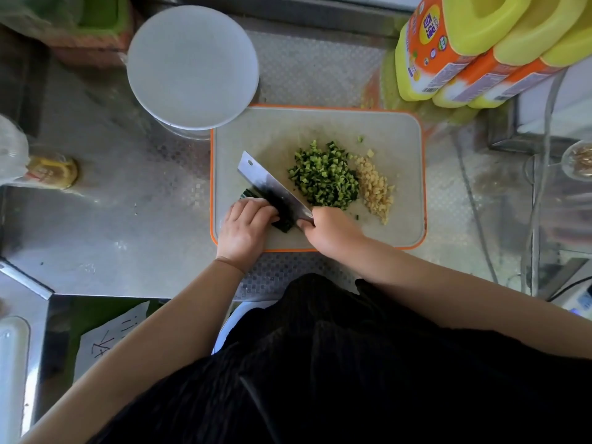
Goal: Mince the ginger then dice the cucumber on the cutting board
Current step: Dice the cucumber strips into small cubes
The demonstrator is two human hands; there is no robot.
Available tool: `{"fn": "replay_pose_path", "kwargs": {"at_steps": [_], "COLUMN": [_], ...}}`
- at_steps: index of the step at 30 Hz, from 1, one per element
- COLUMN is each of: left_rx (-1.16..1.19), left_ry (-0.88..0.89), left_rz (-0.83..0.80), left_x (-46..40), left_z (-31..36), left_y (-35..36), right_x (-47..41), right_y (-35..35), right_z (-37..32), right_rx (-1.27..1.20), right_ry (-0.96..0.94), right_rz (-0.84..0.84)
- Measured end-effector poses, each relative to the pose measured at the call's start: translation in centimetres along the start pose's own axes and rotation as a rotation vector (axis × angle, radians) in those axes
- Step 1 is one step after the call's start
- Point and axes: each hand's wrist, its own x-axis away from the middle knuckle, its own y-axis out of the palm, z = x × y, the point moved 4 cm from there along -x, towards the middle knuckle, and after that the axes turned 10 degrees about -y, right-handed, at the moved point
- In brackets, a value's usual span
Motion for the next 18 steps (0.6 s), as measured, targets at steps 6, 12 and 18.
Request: {"fn": "replay_pose_path", "kwargs": {"at_steps": [6,12,18], "left_rx": [0.016,0.019,0.024], "left_ry": [-0.055,-0.037,-0.054], "left_rz": [-0.014,-0.023,-0.007], "left_x": [0.0,0.0,-0.1], "left_z": [-0.1,-0.1,0.0], "left_y": [0.0,-0.1,-0.3], "right_x": [1.6,2.1,2.1], "right_y": [-0.9,-1.1,-1.4], "right_z": [-1.0,-1.5,-1.7], "right_rx": [0.075,0.134,0.126], "right_ry": [-0.119,-0.123,-0.106], "right_rz": [0.031,0.026,-0.04]}}
